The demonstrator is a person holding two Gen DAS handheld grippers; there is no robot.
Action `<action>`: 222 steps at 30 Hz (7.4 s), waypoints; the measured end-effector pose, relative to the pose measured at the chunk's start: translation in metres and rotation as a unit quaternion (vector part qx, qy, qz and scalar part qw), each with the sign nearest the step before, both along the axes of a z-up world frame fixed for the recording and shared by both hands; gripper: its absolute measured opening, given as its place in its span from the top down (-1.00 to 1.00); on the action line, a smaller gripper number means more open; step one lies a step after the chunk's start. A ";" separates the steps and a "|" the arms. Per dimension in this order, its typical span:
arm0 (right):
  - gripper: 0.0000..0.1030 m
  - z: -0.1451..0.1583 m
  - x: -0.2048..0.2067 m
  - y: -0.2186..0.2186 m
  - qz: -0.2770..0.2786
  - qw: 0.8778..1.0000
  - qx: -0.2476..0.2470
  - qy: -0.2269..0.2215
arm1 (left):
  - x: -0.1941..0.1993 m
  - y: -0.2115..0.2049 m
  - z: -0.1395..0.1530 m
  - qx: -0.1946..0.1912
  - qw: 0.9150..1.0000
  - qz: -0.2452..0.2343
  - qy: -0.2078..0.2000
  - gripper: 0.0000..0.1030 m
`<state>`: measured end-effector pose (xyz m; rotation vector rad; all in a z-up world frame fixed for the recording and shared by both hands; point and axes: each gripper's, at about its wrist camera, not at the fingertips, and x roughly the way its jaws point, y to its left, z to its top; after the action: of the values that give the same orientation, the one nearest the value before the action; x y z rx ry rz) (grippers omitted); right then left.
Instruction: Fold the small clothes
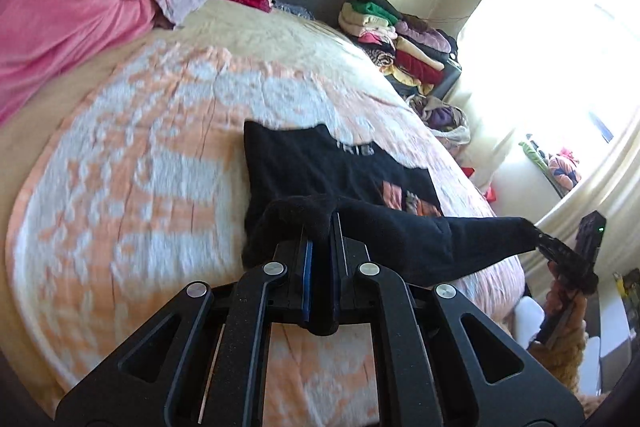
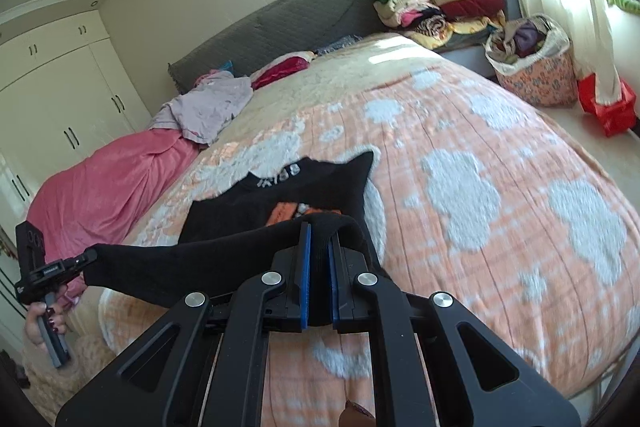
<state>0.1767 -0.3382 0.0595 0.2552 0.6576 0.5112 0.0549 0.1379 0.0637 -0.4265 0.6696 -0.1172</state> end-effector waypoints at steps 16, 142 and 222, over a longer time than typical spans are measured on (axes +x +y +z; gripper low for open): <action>0.87 0.012 0.084 0.029 -0.011 1.000 -0.025 -0.001 | 0.068 0.004 0.006 0.053 0.998 0.021 0.004 0.97; 0.84 -0.114 0.227 0.084 -0.075 0.978 -0.169 0.094 | 0.217 0.031 -0.093 0.132 0.987 0.033 0.080 0.87; -0.80 -0.083 -0.008 0.309 0.235 0.927 -0.280 -0.082 | 0.113 0.028 -0.057 0.187 0.973 0.071 0.114 -0.81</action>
<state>0.1683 -0.0287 -0.0237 -0.4939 0.6742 0.7674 0.1677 0.1659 0.0072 -0.1239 0.8652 0.1952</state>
